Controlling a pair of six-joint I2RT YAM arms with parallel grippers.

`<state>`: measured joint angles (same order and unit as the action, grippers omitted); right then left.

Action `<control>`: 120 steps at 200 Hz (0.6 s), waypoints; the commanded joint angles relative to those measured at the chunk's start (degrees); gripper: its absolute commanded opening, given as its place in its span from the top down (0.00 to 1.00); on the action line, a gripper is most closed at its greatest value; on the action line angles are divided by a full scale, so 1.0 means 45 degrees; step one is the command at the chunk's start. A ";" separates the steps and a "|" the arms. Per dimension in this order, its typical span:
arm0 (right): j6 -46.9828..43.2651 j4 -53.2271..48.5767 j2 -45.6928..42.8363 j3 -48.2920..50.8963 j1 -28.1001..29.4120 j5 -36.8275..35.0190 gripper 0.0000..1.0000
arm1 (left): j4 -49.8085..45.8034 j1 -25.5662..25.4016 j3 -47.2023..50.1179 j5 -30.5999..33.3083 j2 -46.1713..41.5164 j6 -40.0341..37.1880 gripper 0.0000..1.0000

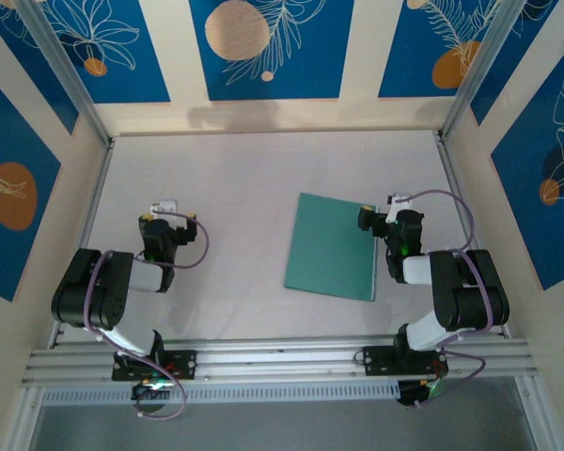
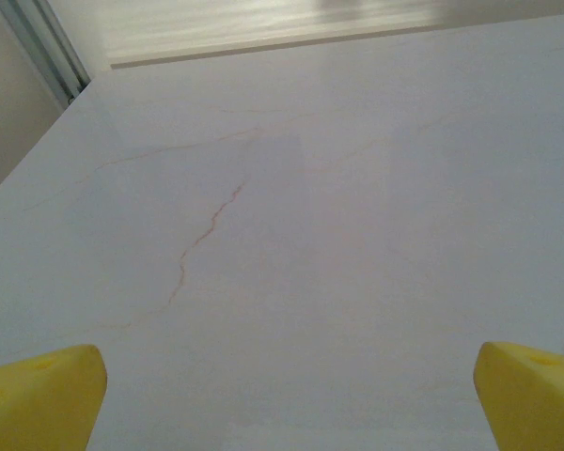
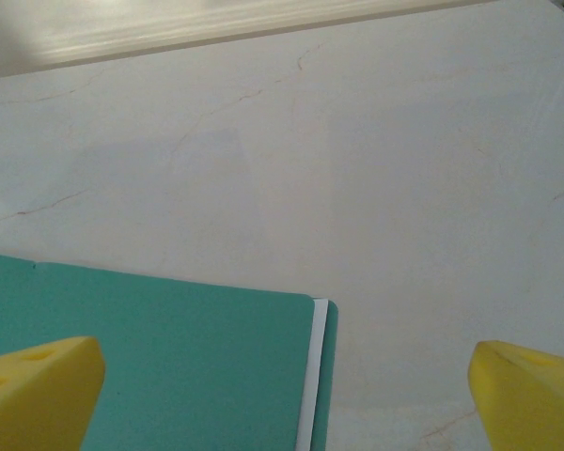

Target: Put the files into the folder

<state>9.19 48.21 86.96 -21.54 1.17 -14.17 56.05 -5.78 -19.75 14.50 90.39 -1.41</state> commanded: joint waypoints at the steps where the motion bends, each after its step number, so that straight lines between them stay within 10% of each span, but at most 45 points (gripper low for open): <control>1: -0.0264 0.0131 0.0032 -0.0182 0.0085 -0.0249 0.01 | 0.0044 0.0114 -0.0075 -0.0254 -0.0177 0.0196 0.00; 120: -0.0268 0.0133 0.0051 -0.0198 0.0101 -0.0260 0.01 | 0.0082 0.0123 -0.0064 -0.0246 -0.0184 0.0214 0.00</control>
<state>9.17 48.21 86.96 -21.54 1.17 -14.17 56.05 -5.78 -19.75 14.50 90.39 -1.41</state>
